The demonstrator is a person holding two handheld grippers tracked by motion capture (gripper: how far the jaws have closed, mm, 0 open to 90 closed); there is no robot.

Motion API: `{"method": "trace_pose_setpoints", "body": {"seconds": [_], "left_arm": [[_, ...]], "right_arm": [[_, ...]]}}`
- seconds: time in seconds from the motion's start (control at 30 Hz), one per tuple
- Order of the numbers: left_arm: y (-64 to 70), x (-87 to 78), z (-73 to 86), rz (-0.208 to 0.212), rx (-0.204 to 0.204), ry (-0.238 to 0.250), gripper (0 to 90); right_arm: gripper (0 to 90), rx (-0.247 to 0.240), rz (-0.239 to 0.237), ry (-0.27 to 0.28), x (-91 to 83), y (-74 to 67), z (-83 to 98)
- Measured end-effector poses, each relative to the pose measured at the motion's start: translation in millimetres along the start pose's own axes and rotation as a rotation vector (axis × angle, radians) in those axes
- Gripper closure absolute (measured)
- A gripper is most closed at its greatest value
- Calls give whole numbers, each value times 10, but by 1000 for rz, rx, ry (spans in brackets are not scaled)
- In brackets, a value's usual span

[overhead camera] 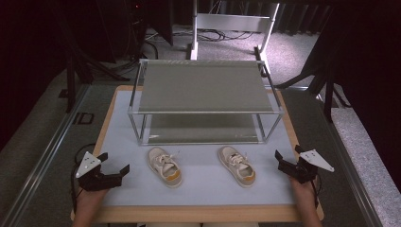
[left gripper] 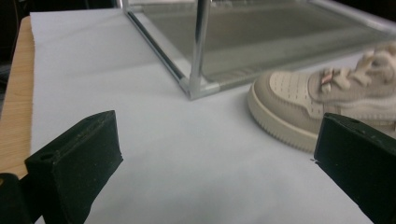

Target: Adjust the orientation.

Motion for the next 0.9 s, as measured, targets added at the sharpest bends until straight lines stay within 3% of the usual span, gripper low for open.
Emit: {"method": "trace_pose_setpoints", "body": {"seconds": [0.13, 0.27, 0.37, 0.53, 0.6, 0.83, 0.9], "left_arm": [[55, -5, -41, 44, 37, -108, 1], [95, -25, -85, 77, 53, -158, 1], [148, -24, -105, 119, 73, -258, 1], [212, -4, -92, 129, 122, -371, 1], [239, -1, -89, 152, 128, -406, 1], [296, -10, -88, 165, 192, -532, 1], [306, -19, -95, 172, 194, -558, 2]], "right_arm": [[141, -1, 4, 1, -1, -2, 0], [141, -5, 4, -2, 1, -6, 0], [141, -9, 4, -1, 1, -7, 1], [140, -3, 5, -1, 0, -5, 0], [141, 2, 7, 0, -1, -4, 1], [141, -3, 8, 0, 0, -5, 1], [141, -4, 10, 3, -2, -6, 0]]}}
Point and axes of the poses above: each handheld gripper's, and its own axes: x roughly forward along the jaws, z roughly out of its underside, y roughly to its right, the point moved 5 cm from there along x, roughly forward along the jaws, and after that the axes turned 3 degrees about z, right-handed, at the moved point
